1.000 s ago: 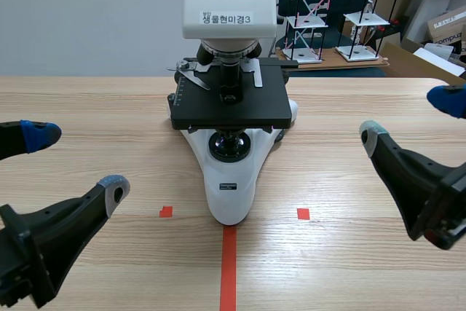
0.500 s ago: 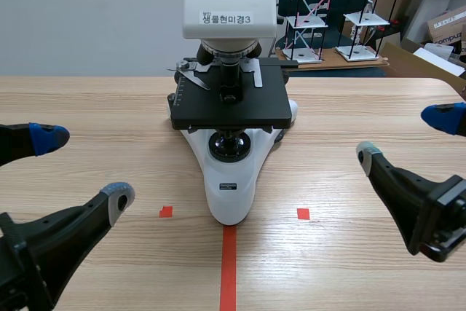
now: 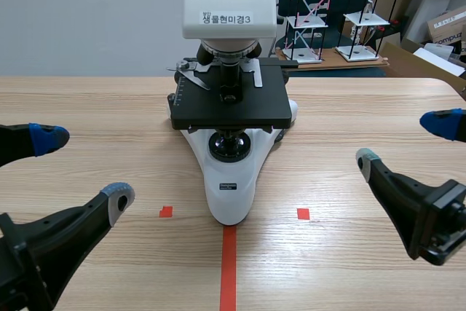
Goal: Point at the objective lens
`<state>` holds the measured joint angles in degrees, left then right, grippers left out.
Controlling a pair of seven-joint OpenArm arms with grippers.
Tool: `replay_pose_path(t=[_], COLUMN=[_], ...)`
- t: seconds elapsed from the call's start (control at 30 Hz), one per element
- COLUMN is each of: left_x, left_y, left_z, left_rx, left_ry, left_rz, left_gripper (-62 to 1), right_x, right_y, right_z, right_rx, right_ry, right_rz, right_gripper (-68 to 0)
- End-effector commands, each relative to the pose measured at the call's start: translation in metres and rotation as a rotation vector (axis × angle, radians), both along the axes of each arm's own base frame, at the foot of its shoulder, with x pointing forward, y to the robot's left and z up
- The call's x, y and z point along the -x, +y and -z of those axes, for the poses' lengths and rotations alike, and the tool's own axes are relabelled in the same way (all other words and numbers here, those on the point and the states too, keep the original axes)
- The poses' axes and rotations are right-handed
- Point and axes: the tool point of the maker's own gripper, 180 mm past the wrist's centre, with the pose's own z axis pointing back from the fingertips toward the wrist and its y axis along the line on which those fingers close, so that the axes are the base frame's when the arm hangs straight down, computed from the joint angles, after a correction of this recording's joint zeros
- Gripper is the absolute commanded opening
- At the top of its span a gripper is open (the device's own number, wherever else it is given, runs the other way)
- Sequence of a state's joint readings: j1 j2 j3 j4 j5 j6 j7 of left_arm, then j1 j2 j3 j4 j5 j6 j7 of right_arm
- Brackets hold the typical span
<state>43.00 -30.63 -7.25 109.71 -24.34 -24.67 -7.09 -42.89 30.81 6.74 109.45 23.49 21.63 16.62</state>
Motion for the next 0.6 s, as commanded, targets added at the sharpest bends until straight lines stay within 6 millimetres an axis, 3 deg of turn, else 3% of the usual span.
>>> replay_pose_path(t=[0.0,0.2,0.23,0.37,0.43,0.57], left_x=[0.000,-0.001,-0.001,-0.003,-0.007,-0.019], left_y=[-0.003,-0.004,-0.004,-0.004,-0.004,-0.008], left_z=[-0.007,-0.007,-0.008,-0.010,-0.015,-0.025], left_rx=[0.025,0.025,0.026,0.027,0.029,0.035], left_ry=[-0.016,-0.020,-0.021,-0.032,-0.053,-0.106], left_rz=[0.005,0.007,0.007,0.012,0.012,0.022], left_gripper=[1.4,1.4,-1.6,-34.6,-44.1,-54.8], right_x=[-0.001,-0.001,-0.001,-0.001,-0.001,-0.001], right_y=[0.000,0.000,0.000,0.000,0.000,0.000], right_z=[-0.008,-0.008,-0.008,-0.008,-0.008,-0.008], right_rx=[-0.021,-0.021,-0.021,-0.021,-0.021,-0.021], right_ry=[-0.026,-0.026,-0.026,-0.027,-0.026,-0.027], right_rz=[0.004,0.004,0.004,0.004,0.004,0.004], right_gripper=[-12.6,-12.6,-12.6,-12.6,-12.6,-12.6])
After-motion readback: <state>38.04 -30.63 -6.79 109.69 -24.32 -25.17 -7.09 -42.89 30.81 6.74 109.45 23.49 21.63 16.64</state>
